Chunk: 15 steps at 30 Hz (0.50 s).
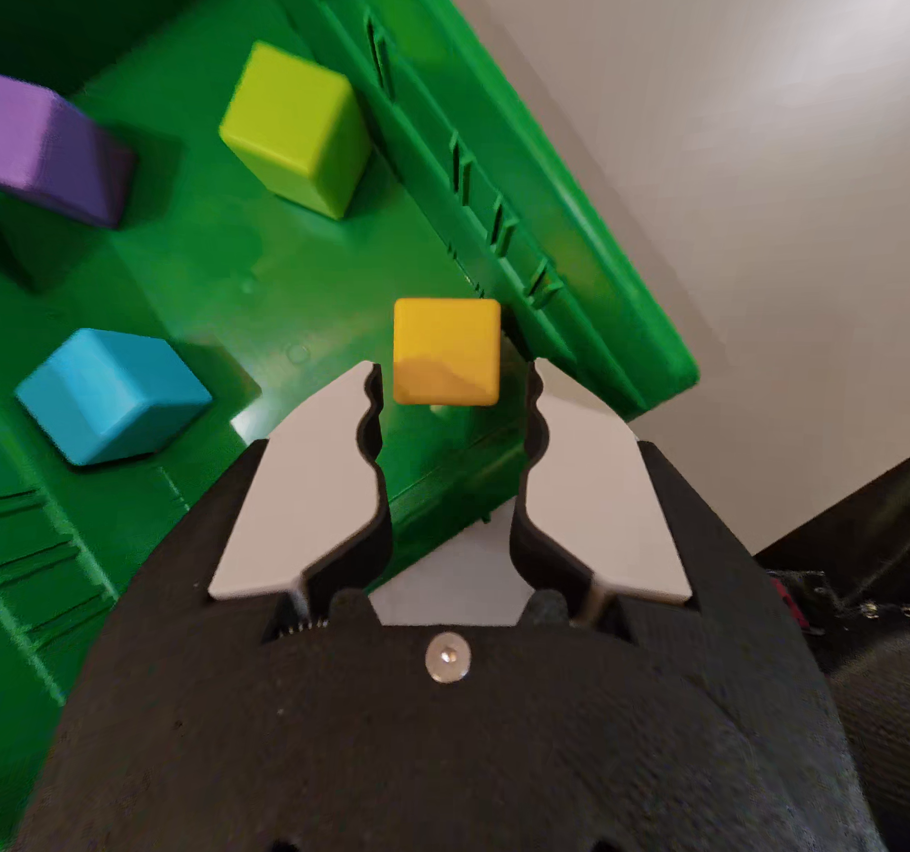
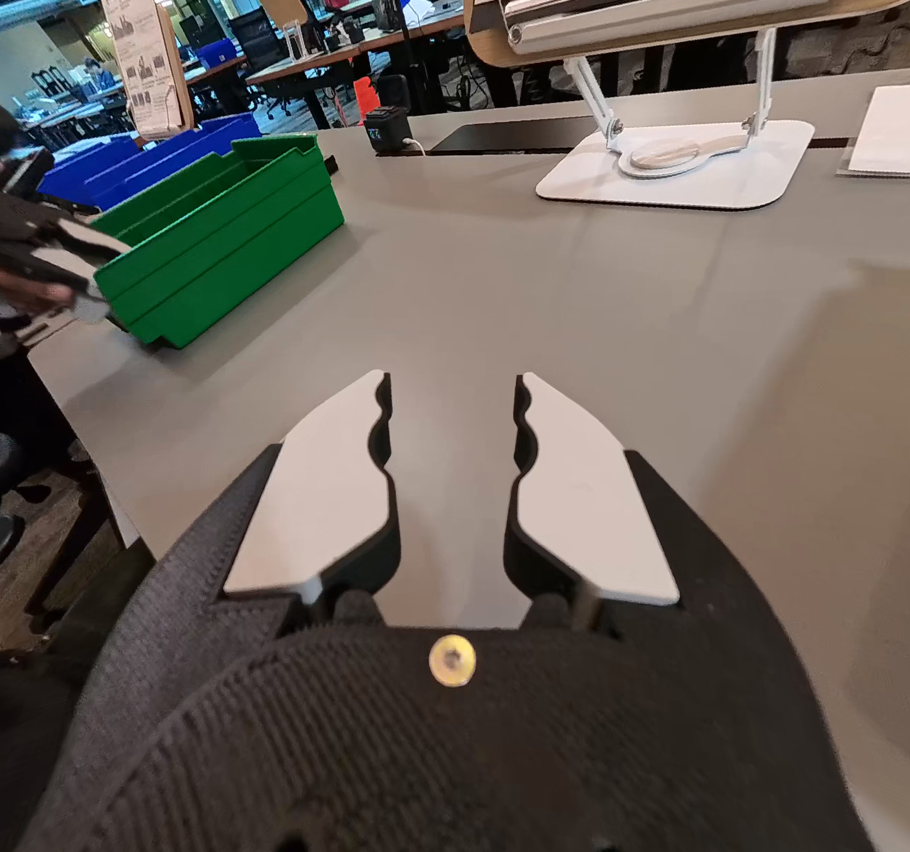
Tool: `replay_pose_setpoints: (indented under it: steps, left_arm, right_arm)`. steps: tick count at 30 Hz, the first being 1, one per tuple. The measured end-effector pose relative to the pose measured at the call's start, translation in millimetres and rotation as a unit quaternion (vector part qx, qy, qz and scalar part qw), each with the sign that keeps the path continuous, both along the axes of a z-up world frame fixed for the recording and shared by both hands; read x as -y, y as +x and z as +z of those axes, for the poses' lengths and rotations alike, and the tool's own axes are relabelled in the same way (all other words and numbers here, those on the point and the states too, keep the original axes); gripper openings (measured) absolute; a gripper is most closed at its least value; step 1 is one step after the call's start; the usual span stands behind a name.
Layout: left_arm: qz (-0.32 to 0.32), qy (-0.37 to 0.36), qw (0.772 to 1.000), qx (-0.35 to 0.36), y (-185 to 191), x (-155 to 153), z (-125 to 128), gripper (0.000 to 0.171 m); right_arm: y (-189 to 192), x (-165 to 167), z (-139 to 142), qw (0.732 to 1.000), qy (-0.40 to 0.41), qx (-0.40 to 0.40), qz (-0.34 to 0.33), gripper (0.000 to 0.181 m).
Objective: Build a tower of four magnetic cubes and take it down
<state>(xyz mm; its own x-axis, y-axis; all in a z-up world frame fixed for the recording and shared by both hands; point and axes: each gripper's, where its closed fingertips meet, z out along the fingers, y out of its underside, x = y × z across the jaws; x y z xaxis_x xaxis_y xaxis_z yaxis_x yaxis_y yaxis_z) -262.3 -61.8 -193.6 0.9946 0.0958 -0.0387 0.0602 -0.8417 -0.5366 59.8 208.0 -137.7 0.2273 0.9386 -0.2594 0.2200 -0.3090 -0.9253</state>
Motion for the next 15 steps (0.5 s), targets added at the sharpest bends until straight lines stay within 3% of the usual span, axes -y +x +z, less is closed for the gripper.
replay_pose_setpoints:
  steps: [4,15]
  left_arm:
    - [-0.006,-0.004,0.999,0.033,3.1,-3.0,-14.8,0.062]
    - [-0.009,0.005,1.0,0.018,-1.3,-5.0,-8.4,0.047]
  right_arm:
    - [3.9,-6.4,2.7,1.0,-0.018,-0.014,-0.008,0.048]
    - [2.1,-6.5,1.6,0.998,-0.058,-0.026,-0.001,0.047]
